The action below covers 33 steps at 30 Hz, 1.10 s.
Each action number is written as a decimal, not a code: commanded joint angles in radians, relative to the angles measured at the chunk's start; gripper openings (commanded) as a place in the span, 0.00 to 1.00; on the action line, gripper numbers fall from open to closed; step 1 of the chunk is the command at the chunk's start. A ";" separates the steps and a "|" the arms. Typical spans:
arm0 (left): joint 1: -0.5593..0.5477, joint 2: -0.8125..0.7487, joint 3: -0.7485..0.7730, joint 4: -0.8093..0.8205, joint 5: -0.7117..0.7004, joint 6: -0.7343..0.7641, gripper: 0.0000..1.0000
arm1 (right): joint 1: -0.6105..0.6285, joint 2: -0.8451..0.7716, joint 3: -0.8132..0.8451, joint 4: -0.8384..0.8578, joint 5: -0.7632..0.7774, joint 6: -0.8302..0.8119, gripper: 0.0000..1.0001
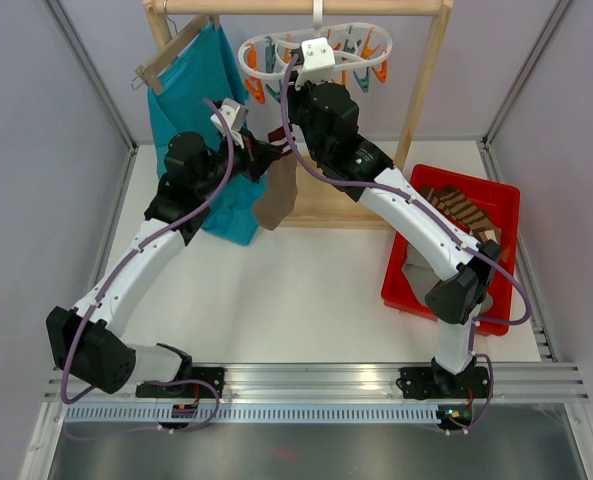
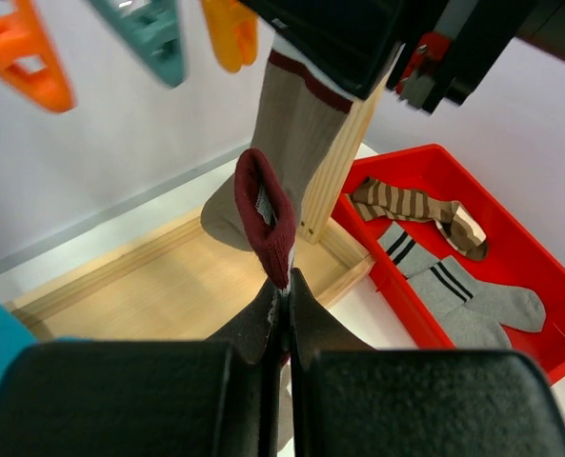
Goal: Clip the socks to the hanger
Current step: Open the clamp at the hanger.
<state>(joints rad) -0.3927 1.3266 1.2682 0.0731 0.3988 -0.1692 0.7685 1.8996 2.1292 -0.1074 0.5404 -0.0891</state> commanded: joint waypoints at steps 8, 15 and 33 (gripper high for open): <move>-0.116 0.077 0.080 0.028 -0.225 0.129 0.02 | 0.009 -0.036 0.046 -0.058 0.021 0.063 0.00; -0.199 0.099 0.050 0.148 -0.472 0.240 0.02 | 0.009 -0.037 0.051 -0.084 0.021 0.077 0.00; -0.224 0.128 -0.013 0.332 -0.537 0.327 0.02 | 0.009 -0.027 0.081 -0.118 0.035 0.086 0.00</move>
<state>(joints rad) -0.6128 1.4525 1.2533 0.3378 -0.1299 0.1169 0.7696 1.8988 2.1727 -0.1970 0.5587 -0.0139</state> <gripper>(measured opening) 0.032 0.319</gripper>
